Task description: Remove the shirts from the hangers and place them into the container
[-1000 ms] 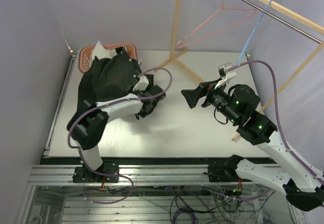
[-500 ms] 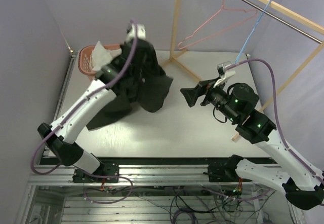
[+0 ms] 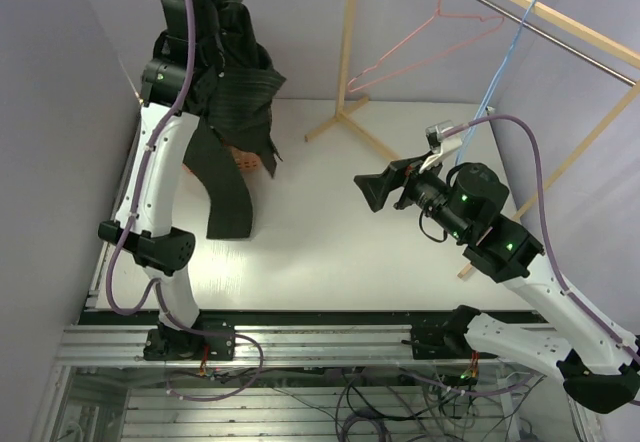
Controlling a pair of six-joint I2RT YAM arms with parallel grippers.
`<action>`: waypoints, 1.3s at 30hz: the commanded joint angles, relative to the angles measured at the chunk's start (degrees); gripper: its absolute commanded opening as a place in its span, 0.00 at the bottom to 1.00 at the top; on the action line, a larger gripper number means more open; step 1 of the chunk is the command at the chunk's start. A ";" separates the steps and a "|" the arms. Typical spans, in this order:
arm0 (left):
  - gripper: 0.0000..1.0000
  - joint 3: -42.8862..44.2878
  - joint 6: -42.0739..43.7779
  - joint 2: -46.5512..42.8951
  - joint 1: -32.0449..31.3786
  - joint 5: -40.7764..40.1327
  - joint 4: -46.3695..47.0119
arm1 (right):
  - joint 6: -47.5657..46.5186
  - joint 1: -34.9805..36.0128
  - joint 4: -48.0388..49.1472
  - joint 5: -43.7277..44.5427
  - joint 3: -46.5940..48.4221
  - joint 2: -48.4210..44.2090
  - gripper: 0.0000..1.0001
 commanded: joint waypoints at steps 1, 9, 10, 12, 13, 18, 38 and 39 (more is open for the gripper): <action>0.08 5.51 -0.12 0.66 3.08 3.12 14.07 | 0.24 -0.02 -0.53 -0.56 1.18 0.70 1.00; 0.14 8.70 -4.60 6.79 9.62 9.94 26.47 | 1.49 -0.04 0.25 -1.17 -0.77 0.96 1.00; 0.14 7.97 -6.63 7.09 10.84 12.68 26.83 | 1.56 0.02 0.23 -1.30 -0.89 1.03 1.00; 0.14 6.51 -9.54 7.97 12.10 15.05 28.06 | 1.62 -0.04 0.12 -1.27 -0.97 1.15 1.00; 0.14 6.26 -9.82 8.57 12.30 15.45 28.31 | 1.66 -0.04 -0.03 -1.28 -0.91 1.20 1.00; 0.14 -0.66 -11.15 9.02 12.50 18.97 25.50 | 2.01 0.00 -0.92 -0.91 -1.09 0.46 1.00; 0.14 -49.57 -8.05 -0.11 12.11 25.73 22.67 | 5.68 -0.04 0.43 -1.35 -8.00 -4.52 1.00; 0.15 -47.99 -8.17 2.10 12.15 26.37 21.39 | 5.82 -0.04 0.21 -1.16 -8.07 -4.96 1.00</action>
